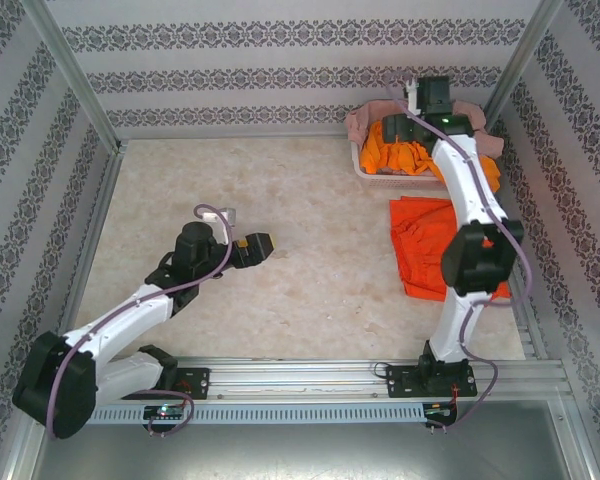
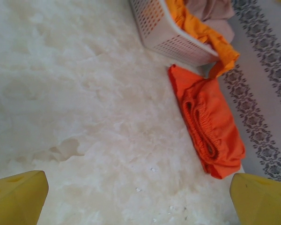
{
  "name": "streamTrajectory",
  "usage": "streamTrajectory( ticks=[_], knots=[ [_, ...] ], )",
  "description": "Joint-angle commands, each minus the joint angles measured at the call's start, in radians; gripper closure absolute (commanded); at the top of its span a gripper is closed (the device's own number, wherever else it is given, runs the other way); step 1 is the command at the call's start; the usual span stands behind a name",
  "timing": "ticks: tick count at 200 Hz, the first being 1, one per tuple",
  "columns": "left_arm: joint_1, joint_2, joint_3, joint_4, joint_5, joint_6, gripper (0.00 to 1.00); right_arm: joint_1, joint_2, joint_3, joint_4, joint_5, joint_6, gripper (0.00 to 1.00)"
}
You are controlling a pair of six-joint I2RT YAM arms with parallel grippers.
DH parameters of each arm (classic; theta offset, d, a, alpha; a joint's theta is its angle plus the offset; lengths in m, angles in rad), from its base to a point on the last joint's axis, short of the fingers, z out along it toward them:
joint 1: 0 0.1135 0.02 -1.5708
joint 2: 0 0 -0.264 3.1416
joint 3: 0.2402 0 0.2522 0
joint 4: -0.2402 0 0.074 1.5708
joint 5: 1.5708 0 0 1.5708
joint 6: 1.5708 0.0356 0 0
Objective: Fold and stack the shorts
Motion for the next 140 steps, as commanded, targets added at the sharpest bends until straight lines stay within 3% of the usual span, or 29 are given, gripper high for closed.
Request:
streamTrajectory(
  ticks=[1, 55, 78, 104, 122, 140],
  knots=[
    [0.009, -0.048, -0.011, -0.034, -0.009, 0.053, 0.0, -0.001, 0.121, 0.097, -0.072, 0.015, 0.003, 0.06],
    [0.01, -0.089, -0.044, -0.057, -0.012, 0.049, 0.0, -0.002, 0.422, 0.307, -0.146, 0.078, -0.012, 0.14],
    [0.011, -0.115, -0.054, -0.072, -0.019, 0.049, 0.0, -0.003, 0.513, 0.424, -0.215, 0.097, 0.007, 0.25],
    [0.012, -0.151, -0.065, -0.094, -0.033, 0.055, 0.0, -0.001, 0.504, 0.477, -0.245, 0.069, 0.044, 0.54],
    [0.012, -0.169, -0.07, -0.097, -0.041, 0.053, 0.0, 0.0, 0.419, 0.434, -0.204, 0.034, 0.077, 0.78],
    [0.011, -0.175, -0.07, -0.101, -0.042, 0.052, 0.0, 0.0, 0.319, 0.387, -0.164, 0.002, 0.105, 0.94]
  ],
)
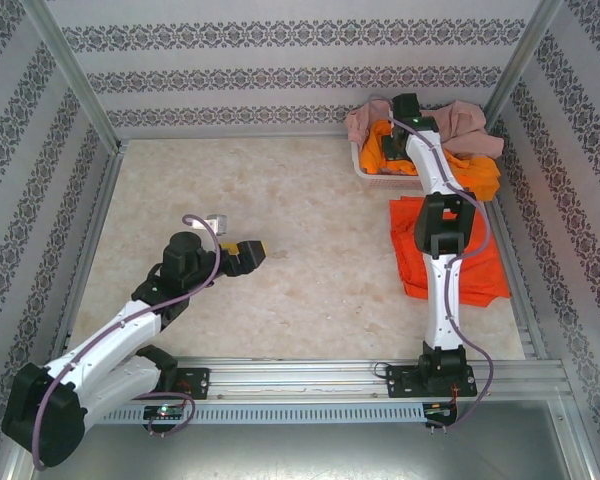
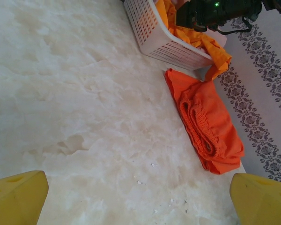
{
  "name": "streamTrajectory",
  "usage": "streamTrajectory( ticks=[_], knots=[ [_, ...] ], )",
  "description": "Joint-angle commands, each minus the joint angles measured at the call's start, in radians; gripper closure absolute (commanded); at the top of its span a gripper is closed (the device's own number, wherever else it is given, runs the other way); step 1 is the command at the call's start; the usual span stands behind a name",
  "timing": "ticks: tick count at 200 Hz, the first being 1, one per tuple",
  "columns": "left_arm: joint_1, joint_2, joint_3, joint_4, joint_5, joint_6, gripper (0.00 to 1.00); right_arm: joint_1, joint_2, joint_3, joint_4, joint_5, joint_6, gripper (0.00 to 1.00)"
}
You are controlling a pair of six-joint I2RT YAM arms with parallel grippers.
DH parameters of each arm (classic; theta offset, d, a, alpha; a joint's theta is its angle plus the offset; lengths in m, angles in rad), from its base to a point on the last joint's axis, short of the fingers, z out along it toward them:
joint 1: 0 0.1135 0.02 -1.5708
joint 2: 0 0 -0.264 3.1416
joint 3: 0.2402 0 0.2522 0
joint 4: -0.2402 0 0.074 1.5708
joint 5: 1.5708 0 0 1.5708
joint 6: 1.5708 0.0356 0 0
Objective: Fold and stack the shorts
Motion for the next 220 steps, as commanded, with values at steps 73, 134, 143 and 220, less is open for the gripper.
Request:
streamTrajectory(
  ticks=[73, 134, 143, 220],
  knots=[
    [0.009, -0.036, -0.034, -0.002, -0.024, 0.009, 0.0, 0.061, -0.626, -0.305, 0.261, -0.15, 0.154, 1.0],
    [0.01, -0.042, -0.05, 0.007, -0.021, -0.001, 0.0, 0.147, -0.763, -0.348, 0.343, -0.096, 0.078, 0.98],
    [0.01, -0.042, -0.054, 0.014, -0.019, -0.006, 0.0, 0.148, -0.74, -0.337, 0.31, -0.075, 0.067, 0.81],
    [0.01, -0.065, -0.066, -0.013, -0.024, -0.005, 0.0, 0.06, -0.34, -0.253, 0.164, -0.188, 0.157, 0.29]
  ],
)
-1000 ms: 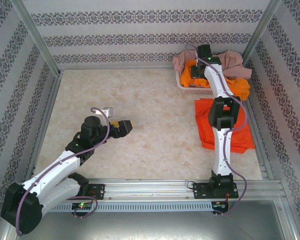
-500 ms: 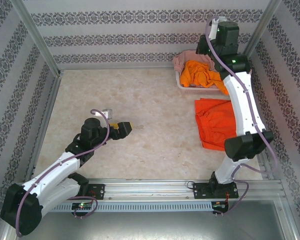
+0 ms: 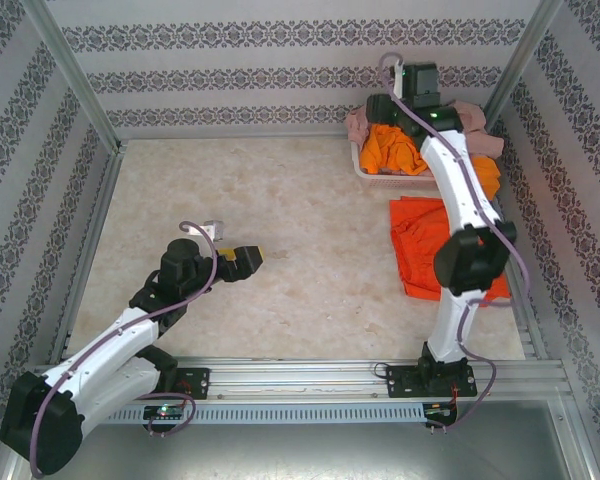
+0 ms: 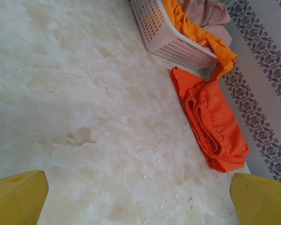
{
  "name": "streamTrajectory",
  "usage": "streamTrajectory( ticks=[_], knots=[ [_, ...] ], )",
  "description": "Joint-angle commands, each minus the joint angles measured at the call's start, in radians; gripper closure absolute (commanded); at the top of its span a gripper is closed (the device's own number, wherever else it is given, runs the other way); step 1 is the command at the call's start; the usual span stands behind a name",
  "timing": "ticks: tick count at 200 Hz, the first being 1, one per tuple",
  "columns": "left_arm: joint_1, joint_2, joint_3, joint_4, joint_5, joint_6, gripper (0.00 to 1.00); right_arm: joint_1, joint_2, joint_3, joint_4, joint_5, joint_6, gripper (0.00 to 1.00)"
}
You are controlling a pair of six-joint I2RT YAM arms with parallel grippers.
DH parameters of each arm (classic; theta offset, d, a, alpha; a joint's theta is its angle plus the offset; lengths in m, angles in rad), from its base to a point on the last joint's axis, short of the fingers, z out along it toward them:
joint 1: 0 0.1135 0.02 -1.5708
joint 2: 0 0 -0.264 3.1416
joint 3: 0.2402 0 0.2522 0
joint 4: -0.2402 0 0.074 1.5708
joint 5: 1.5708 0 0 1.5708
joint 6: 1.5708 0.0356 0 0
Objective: Fold and stack the shorts
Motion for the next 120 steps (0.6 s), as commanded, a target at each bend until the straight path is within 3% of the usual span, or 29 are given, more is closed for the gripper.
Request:
streamTrajectory(
  ticks=[1, 54, 74, 120],
  knots=[
    [0.011, -0.013, -0.013, -0.012, -0.006, 0.0, 0.0, -0.023, 0.133, 0.067, -0.081, -0.059, 0.045, 0.29],
    [0.01, -0.007, -0.014, -0.027, -0.019, 0.014, 0.0, -0.045, 0.398, 0.242, -0.14, -0.13, 0.092, 0.29],
    [0.011, -0.001, -0.015, -0.027, -0.021, 0.017, 0.0, -0.047, 0.46, 0.288, -0.158, -0.132, 0.102, 0.34],
    [0.016, 0.004, -0.018, -0.027, -0.023, 0.017, 0.0, -0.066, 0.476, 0.319, -0.162, -0.212, 0.165, 0.91]
  ],
)
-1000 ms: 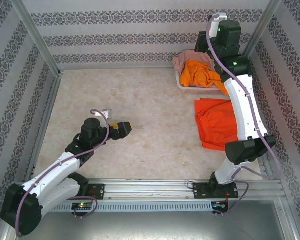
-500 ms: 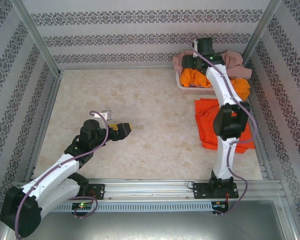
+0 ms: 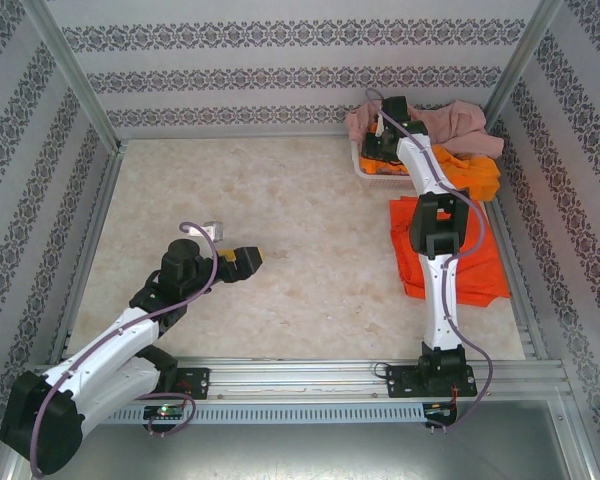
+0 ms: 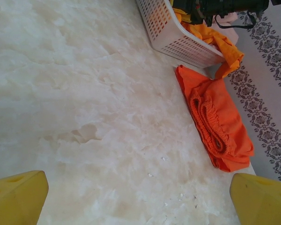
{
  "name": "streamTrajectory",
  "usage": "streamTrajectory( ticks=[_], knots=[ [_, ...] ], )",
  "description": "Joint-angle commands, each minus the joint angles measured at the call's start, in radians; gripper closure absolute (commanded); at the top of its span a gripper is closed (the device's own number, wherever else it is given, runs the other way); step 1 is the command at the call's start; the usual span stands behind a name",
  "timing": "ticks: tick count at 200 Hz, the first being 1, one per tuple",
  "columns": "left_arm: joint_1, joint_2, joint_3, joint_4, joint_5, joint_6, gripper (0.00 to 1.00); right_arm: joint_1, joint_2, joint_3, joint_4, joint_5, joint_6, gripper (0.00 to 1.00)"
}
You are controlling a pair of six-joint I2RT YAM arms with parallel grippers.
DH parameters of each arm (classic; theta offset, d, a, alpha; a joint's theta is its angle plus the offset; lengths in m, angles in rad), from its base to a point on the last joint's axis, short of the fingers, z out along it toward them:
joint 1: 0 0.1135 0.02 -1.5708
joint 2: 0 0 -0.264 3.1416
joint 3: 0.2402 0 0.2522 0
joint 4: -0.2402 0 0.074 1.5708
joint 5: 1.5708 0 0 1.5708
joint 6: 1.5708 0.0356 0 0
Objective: Fold and stack the shorts
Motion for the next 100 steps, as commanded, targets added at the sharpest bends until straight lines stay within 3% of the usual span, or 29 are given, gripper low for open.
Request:
streamTrajectory(
  ticks=[1, 17, 100],
  knots=[
    [0.015, -0.001, -0.016, -0.013, -0.013, 0.017, 0.0, -0.015, -0.016, 0.035, -0.015, -0.063, 0.052, 0.92],
    [0.014, -0.001, -0.016, -0.008, -0.014, 0.016, 0.0, -0.015, -0.092, 0.008, 0.004, -0.067, 0.06, 1.0],
    [0.017, 0.011, -0.022, 0.028, 0.001, 0.0, 0.0, 0.022, -0.666, -0.252, 0.275, 0.033, 0.112, 1.0]
  ],
)
